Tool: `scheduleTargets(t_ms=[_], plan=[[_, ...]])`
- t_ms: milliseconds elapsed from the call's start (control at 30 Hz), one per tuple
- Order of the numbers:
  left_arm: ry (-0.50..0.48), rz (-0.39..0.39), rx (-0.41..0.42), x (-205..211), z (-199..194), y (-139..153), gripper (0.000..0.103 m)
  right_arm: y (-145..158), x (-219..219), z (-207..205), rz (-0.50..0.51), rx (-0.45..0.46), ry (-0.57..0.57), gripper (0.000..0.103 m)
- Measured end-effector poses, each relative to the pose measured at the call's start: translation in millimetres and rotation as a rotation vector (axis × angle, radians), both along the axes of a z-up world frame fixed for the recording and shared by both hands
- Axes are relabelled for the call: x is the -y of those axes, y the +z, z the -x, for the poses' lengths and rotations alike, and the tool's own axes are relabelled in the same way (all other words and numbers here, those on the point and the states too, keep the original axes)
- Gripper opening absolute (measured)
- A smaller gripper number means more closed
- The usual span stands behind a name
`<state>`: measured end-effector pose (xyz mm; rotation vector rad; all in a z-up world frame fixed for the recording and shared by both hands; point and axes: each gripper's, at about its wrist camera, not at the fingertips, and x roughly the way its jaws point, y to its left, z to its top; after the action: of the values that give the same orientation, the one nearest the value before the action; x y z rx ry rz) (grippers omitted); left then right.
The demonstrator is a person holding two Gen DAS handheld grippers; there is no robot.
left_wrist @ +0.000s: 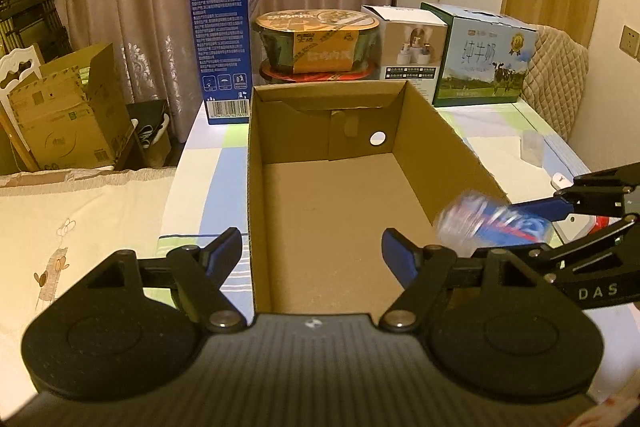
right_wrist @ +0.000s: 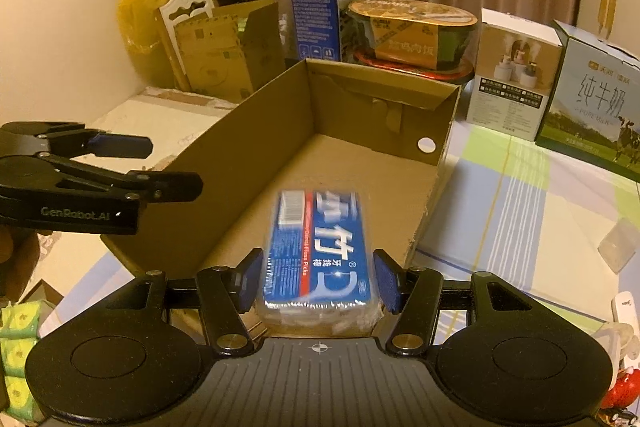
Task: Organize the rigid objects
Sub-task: 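Open both tools to release the rack and case in the box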
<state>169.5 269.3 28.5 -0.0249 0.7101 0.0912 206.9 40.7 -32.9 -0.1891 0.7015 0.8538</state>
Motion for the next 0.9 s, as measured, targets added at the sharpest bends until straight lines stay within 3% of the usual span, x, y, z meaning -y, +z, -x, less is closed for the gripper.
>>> scheduleTargets(t_ms=[133, 533, 900], plan=[[0.005, 0.002, 0.004, 1.5, 3.1, 2.0, 0.073, 4.0, 6.1, -2.1, -0.033, -0.006, -0.014, 0.065], [0.006, 0.044, 0.049, 35.3, 31.0, 28.1, 0.078, 39.2, 70.8, 24.5, -0.103, 0.053, -0.085, 0.068], [-0.075, 0.057, 0.094, 112.5, 56.4, 55.3, 0.082, 47.1, 168.8, 64.8, -0.102, 0.089, -0.211, 0.07]])
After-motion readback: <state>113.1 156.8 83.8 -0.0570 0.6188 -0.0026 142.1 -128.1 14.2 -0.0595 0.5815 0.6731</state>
